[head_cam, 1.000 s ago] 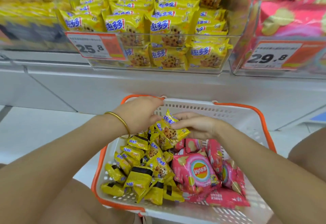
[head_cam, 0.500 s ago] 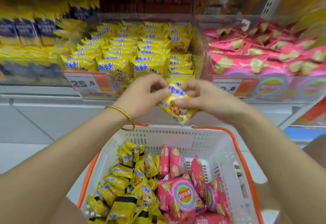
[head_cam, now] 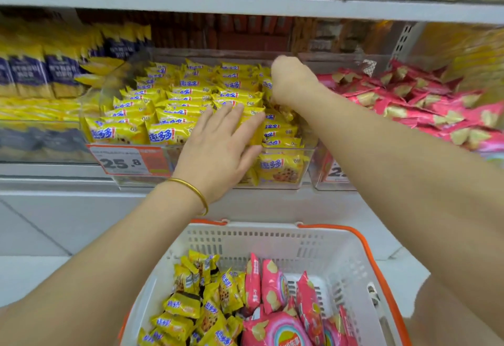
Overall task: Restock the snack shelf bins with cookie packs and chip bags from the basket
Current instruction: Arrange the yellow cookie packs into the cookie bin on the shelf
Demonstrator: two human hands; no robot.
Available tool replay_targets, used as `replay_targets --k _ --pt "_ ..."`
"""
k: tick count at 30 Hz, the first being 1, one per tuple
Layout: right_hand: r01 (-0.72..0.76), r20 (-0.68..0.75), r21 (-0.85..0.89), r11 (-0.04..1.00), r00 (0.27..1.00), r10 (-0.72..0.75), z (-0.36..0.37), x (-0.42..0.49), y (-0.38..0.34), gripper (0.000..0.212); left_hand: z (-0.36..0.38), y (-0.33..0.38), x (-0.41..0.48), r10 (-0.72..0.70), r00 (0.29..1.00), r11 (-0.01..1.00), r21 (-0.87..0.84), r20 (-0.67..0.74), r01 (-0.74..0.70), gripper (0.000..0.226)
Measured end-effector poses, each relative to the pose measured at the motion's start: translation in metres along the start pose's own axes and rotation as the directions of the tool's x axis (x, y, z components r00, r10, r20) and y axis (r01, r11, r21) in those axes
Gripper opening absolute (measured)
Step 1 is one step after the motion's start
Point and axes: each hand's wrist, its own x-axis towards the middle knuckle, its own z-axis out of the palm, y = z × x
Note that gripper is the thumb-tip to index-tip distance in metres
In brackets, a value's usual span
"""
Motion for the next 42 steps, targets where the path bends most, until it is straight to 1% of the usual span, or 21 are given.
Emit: replay_targets --k 3,6,8,11,13,16,18,21,23,24,25,27,28,29,30,31,33,36,37,40,42 --pt "0.072 0.026 -0.128 0.989 0.997 -0.069 0.001 0.018 0.004 0.021 0.004 -0.003 -0.001 0.026 0.999 0.999 0.020 -0.040 -0.025 0.058" --pt "0.150 0.064 -0.388 0.910 0.989 -0.135 0.003 0.025 0.006 0.025 0.005 -0.004 -0.002 0.041 0.997 0.999 0.018 -0.064 -0.040 0.057" --pt "0.183 0.076 -0.425 0.887 0.983 -0.166 0.007 0.030 0.011 0.024 0.006 -0.004 -0.001 0.044 0.996 0.999 0.014 -0.075 -0.043 0.057" --pt "0.185 0.059 -0.363 0.913 0.983 -0.175 0.012 0.033 0.013 0.026 0.008 -0.003 -0.001 0.046 0.995 0.999 0.003 -0.087 -0.046 0.057" --pt "0.189 0.092 -0.341 0.921 0.982 -0.168 0.012 0.032 0.010 0.023 0.008 -0.004 -0.001 0.048 0.996 0.999 -0.002 -0.077 -0.049 0.057" --pt "0.199 0.139 -0.274 0.941 0.976 -0.166 0.001 0.025 0.006 0.008 0.008 -0.008 -0.002 0.067 0.996 0.997 -0.027 -0.066 -0.069 0.056" --pt "0.174 0.067 -0.188 0.967 0.984 -0.164 -0.011 0.013 0.008 0.018 0.004 -0.009 -0.005 0.090 0.991 0.994 -0.060 -0.099 -0.096 0.054" --pt "0.195 -0.137 -0.065 0.979 0.970 -0.203 -0.025 -0.026 0.016 0.031 -0.006 -0.006 -0.018 0.124 0.968 0.988 -0.062 -0.217 -0.140 0.045" --pt "0.268 -0.203 0.031 0.963 0.945 -0.256 -0.027 -0.064 0.020 0.027 -0.014 -0.001 -0.034 0.149 0.945 0.986 -0.032 -0.291 -0.166 0.038" --pt "0.301 -0.185 0.109 0.947 0.943 -0.278 -0.025 -0.083 0.021 0.022 -0.017 0.001 -0.043 0.157 0.942 0.985 -0.026 -0.296 -0.172 0.036" --pt "0.329 -0.127 0.197 0.924 0.943 -0.308 -0.020 -0.101 0.020 0.017 -0.018 0.002 -0.053 0.160 0.949 0.984 -0.027 -0.271 -0.173 0.034" --pt "0.349 0.117 0.318 0.881 0.908 -0.402 0.004 -0.128 0.015 0.012 -0.015 0.000 -0.073 0.150 0.978 0.987 -0.040 -0.147 -0.158 0.034" --pt "0.344 0.281 0.338 0.876 0.851 -0.443 0.023 -0.138 0.011 0.010 -0.012 -0.002 -0.083 0.141 0.988 0.989 -0.042 -0.056 -0.143 0.035" --pt "0.339 0.435 0.336 0.879 0.772 -0.464 0.048 -0.146 0.006 0.010 -0.006 -0.004 -0.093 0.131 0.990 0.991 -0.040 0.047 -0.129 0.036" --pt "0.343 0.555 0.320 0.883 0.688 -0.468 0.076 -0.154 0.001 0.011 0.000 -0.006 -0.104 0.120 0.981 0.993 -0.034 0.151 -0.116 0.037" --pt "0.360 0.630 0.298 0.884 0.621 -0.465 0.108 -0.162 -0.001 0.013 0.005 -0.008 -0.115 0.109 0.964 0.994 -0.026 0.244 -0.106 0.038" --pt "0.373 0.694 0.289 0.882 0.553 -0.461 0.170 -0.184 -0.002 0.018 0.016 -0.010 -0.136 0.103 0.920 0.994 -0.013 0.379 -0.106 0.041" --pt "0.254 0.784 0.324 0.912 0.467 -0.408 0.240 -0.226 0.005 0.029 0.024 -0.013 -0.160 0.096 0.876 0.993 0.011 0.473 -0.115 0.041" --pt "0.189 0.806 0.324 0.927 0.458 -0.375 0.255 -0.239 0.007 0.032 0.024 -0.014 -0.164 0.090 0.873 0.994 0.012 0.479 -0.109 0.041" --pt "0.004 0.825 0.306 0.952 0.498 -0.267 0.285 -0.261 0.007 0.036 0.024 -0.016 -0.168 0.064 0.883 0.997 0.006 0.466 -0.076 0.041" --pt "-0.061 0.841 0.283 0.957 0.496 -0.217 0.298 -0.268 0.003 0.042 0.027 -0.017 -0.169 0.061 0.884 0.997 0.008 0.463 -0.073 0.041"
